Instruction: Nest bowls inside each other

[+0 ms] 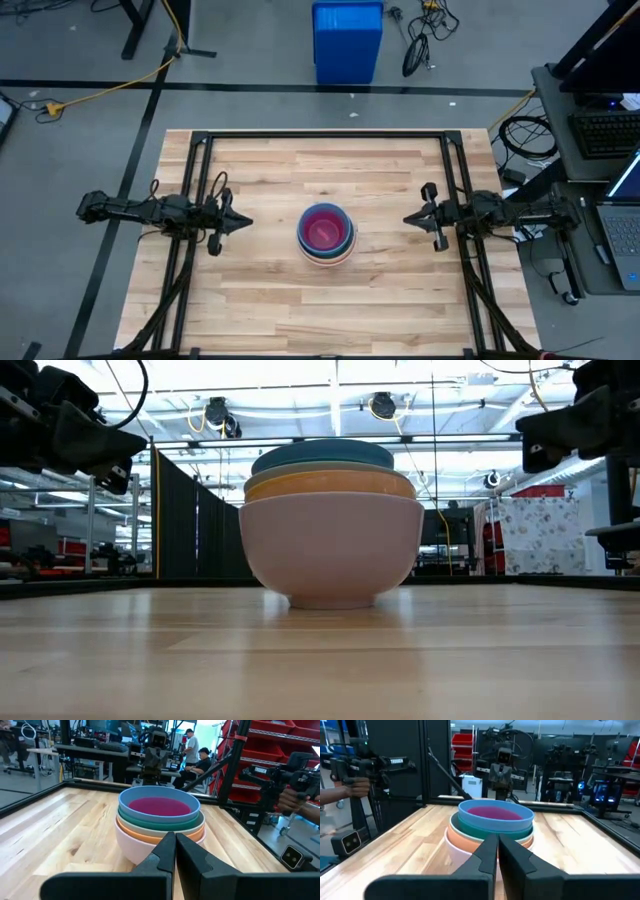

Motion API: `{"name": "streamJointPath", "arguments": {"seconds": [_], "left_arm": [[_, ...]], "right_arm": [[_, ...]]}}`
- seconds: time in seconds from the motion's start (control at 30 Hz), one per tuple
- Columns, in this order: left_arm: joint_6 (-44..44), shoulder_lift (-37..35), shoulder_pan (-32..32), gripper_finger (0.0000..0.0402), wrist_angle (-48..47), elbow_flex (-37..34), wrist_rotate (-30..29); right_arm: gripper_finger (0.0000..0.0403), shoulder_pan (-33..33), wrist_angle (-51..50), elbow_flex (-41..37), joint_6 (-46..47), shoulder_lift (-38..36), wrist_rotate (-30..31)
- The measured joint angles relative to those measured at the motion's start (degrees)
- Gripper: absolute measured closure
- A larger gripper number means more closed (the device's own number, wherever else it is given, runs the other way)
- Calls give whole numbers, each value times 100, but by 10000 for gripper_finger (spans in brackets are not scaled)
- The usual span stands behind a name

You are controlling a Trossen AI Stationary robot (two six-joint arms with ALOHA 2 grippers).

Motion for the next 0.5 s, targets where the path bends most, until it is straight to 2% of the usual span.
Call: {"name": "streamJointPath", "arguments": {"seconds": [0.5], "left_arm": [[79, 50, 2, 402, 19, 0, -123]], "right_arm": [[403, -13, -22, 0, -59, 2, 211]]}}
